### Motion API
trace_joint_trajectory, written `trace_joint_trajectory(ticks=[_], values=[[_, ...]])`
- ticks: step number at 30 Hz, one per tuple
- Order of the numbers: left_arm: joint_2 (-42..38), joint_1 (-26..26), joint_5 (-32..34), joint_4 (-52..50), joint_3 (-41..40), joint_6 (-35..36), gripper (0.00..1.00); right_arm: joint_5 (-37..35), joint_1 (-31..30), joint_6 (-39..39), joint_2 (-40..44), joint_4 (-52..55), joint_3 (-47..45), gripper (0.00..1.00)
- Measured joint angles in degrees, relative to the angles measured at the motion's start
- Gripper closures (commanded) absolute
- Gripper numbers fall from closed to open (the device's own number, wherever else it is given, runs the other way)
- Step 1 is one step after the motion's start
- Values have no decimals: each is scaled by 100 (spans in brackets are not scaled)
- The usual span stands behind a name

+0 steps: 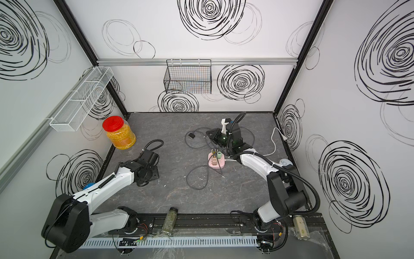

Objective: Charge mp3
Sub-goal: Pick up the MP3 player from the center of the board.

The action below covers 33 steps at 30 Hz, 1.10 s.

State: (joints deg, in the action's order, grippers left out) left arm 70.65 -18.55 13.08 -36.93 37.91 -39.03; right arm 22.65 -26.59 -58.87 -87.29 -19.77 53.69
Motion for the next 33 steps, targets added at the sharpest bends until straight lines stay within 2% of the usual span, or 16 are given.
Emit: trace_joint_trajectory(ticks=[8,18,23,33], values=[[710,251,-7,260,28,402,42,339,81,-70,-81,-240,0,100],[1025,299,-149,599,125,715,43,595,140,-90,-160,-321,0,100],[1169,396,-208,636,133,743,50,627,177,-87,-160,-326,0,100],[1381,420,-352,745,273,798,56,627,240,-59,-101,-321,-61,100]])
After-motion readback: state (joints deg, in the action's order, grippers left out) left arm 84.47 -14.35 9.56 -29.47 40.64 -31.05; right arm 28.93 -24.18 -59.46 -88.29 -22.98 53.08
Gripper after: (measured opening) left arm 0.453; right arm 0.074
